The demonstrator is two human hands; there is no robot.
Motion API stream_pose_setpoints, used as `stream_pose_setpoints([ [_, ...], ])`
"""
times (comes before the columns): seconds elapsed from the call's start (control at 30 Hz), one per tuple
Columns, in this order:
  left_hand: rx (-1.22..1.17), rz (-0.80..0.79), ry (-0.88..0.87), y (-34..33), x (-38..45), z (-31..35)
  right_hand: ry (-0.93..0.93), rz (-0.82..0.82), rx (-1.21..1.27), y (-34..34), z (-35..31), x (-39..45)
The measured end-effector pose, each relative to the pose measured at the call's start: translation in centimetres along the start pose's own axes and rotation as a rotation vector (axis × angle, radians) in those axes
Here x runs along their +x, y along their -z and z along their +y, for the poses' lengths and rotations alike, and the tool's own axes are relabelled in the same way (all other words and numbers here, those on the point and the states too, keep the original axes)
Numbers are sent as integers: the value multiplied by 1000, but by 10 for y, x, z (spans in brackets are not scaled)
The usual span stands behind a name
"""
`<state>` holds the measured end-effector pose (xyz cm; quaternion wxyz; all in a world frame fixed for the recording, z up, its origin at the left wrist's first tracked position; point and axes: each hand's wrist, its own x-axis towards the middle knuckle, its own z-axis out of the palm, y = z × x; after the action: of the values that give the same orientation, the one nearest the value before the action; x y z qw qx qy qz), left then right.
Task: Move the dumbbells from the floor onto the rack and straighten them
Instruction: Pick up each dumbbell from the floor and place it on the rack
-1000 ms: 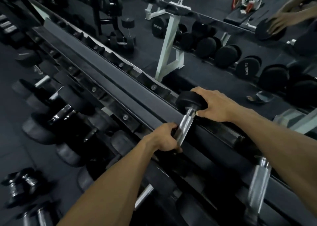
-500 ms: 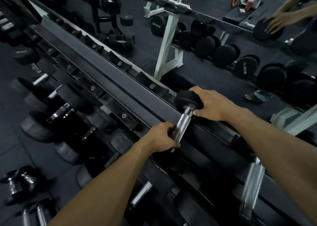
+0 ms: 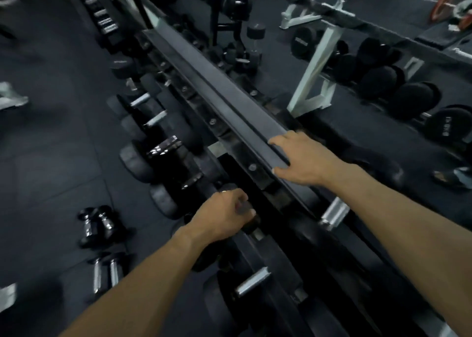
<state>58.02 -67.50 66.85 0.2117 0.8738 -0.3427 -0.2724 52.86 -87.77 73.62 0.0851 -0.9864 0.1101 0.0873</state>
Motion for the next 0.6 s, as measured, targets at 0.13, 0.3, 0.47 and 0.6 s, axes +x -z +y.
stream_pose_setpoints([
  [0.13, 92, 88, 95, 19, -44, -63, 96, -60, 1, -20, -66, 29],
  [0.3, 184, 171, 226, 29, -101, -144, 220, -121, 2, -55, -163, 56],
  [0.47, 212, 197, 359, 37, -155, -222, 337, -216, -2, -96, -267, 75],
  [0.6, 151, 217, 436, 39, -193, -283, 396, -283, -26, -129, -344, 88],
])
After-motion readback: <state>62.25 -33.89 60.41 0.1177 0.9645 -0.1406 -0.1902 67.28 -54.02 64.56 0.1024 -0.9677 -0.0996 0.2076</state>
